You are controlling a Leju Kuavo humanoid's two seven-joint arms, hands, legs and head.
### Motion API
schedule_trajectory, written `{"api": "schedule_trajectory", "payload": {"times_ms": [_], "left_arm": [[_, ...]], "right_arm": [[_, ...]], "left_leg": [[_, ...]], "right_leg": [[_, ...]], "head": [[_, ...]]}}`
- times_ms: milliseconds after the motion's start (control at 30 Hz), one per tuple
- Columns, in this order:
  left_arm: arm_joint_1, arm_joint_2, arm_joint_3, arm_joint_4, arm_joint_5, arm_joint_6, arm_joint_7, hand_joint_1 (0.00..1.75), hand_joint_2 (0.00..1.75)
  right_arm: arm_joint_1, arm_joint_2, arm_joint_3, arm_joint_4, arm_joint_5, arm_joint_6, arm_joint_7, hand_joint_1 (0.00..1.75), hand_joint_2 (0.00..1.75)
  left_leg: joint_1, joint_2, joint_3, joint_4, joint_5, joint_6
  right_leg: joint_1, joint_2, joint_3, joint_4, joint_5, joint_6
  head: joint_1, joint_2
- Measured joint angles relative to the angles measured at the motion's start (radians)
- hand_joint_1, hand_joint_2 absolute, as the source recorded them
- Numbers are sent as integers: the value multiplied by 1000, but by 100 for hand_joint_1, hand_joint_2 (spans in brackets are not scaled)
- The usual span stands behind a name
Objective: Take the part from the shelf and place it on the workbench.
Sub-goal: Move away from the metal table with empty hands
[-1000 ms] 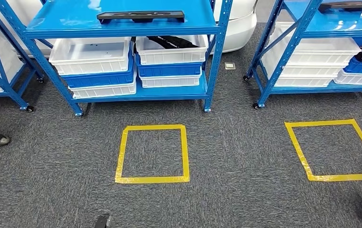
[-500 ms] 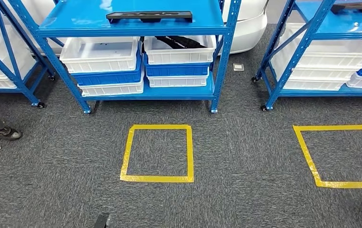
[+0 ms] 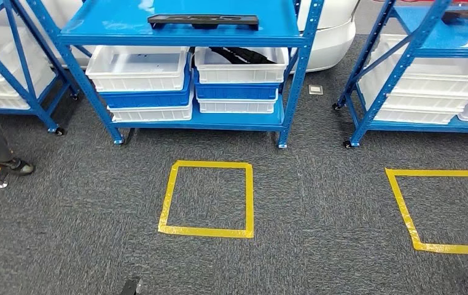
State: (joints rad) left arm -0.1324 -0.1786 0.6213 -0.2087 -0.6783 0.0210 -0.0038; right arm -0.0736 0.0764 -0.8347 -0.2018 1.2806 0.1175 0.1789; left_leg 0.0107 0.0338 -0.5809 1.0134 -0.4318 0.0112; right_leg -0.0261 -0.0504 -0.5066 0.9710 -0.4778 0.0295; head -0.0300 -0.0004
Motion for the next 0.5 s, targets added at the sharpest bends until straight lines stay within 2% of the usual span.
{"api": "schedule_trajectory", "payload": {"times_ms": [300,367,433,467,500], "left_arm": [[0,0,0,0,0,0,0,0,0],[0,0,0,0,0,0,0,0,0],[-2,-2,1,0,0,0,0,0,0],[-3,-3,3,0,0,0,0,0,0],[-5,-4,4,0,0,0,0,0,0]], "right_arm": [[0,0,0,0,0,0,0,0,0],[-1,0,0,0,0,0,0,0,0],[-1,0,0,0,1,0,0,0,0],[-1,-1,0,0,1,0,0,0,0],[0,-2,0,0,2,1,-1,0,0]], "left_leg": [[-1,-2,-1,0,-1,1],[-4,-7,-2,-1,0,7],[-5,-26,3,-16,11,28],[-7,-43,6,-24,16,38],[-12,-69,6,-25,19,44]], "right_leg": [[0,-2,0,-1,0,2],[0,-6,2,-4,1,6],[1,12,-41,85,-45,3],[2,25,-86,169,-77,2],[4,54,-97,175,-74,-1]], "head": [[0,0],[1,0],[6,0],[8,0],[11,0]]}}
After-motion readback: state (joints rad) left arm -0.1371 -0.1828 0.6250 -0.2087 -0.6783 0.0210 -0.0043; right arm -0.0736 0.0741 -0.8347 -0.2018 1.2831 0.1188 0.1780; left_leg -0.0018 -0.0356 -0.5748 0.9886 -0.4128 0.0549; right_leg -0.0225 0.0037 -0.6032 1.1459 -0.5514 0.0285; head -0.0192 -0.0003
